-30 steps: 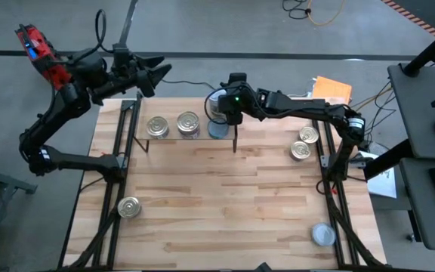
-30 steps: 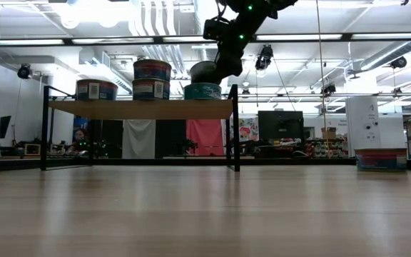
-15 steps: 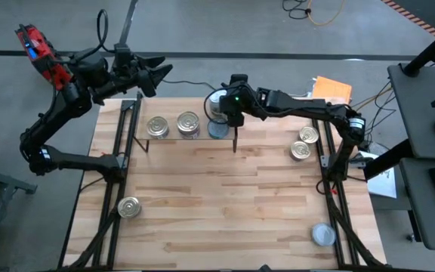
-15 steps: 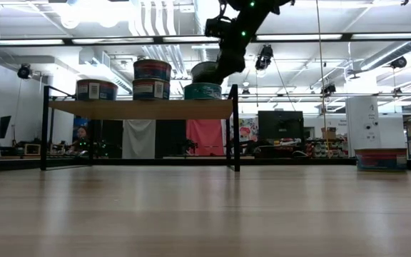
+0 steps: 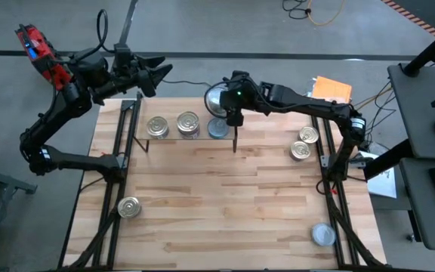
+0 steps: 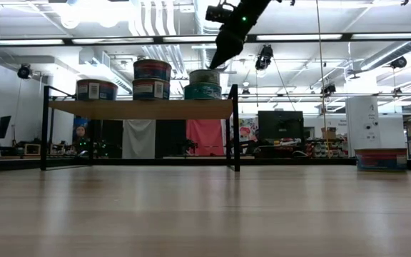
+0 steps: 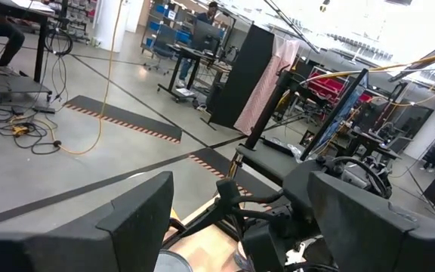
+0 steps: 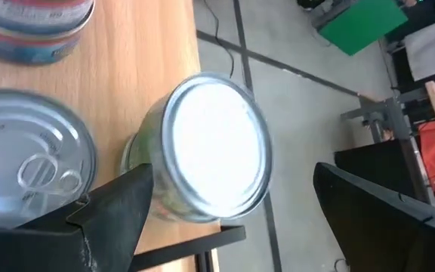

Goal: Stack canned seafood by type on shelf
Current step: Stack the green tuna can on top of the green tuna can on the shelf, then move the blue and pink tuna can to the center of the table

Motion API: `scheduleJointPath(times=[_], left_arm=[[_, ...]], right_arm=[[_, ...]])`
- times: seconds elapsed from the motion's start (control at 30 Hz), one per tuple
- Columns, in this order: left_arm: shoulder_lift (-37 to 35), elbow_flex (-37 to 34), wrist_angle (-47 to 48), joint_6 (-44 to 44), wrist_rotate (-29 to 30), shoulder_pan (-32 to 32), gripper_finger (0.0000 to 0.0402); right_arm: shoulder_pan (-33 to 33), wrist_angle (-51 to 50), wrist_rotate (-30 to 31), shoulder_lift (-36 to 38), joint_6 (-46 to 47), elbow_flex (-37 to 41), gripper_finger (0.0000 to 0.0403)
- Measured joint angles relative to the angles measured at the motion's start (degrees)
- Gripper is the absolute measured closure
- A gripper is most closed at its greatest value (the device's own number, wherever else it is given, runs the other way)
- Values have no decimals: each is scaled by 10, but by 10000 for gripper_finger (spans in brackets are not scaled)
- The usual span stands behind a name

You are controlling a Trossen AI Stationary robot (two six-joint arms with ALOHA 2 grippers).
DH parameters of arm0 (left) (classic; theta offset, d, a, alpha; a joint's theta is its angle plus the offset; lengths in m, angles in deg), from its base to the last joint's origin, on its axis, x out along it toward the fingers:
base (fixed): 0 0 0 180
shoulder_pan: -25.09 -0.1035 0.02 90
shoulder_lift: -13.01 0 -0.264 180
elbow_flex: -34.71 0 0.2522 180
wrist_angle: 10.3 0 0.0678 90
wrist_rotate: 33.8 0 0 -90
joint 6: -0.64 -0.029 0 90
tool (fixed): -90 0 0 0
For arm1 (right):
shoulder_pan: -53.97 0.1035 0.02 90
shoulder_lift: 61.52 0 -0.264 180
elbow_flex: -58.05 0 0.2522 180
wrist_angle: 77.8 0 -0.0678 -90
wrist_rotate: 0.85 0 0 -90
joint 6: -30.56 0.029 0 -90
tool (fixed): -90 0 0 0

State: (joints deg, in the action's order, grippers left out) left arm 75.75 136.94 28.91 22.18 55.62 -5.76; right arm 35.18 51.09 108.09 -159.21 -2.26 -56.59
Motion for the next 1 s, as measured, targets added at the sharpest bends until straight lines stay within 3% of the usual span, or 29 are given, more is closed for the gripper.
scheduleJointPath(times=[0.27,0.33,0.5,0.6,0.8,1.0], left_arm=[[0,0,0,5,0,0,112],[0,0,4,5,-1,0,112],[3,0,17,5,-1,0,112],[6,0,39,4,-1,0,112],[9,0,126,0,-4,0,112],[9,0,139,-1,-5,7,112]], right_arm=[[8,-26,-15,38,69,0,49],[8,-36,-65,67,117,-6,51],[-14,-29,-274,135,236,-17,67],[-22,-31,-313,167,325,-8,83],[-16,-175,-374,193,459,3,120],[8,-332,-371,192,552,41,158]])
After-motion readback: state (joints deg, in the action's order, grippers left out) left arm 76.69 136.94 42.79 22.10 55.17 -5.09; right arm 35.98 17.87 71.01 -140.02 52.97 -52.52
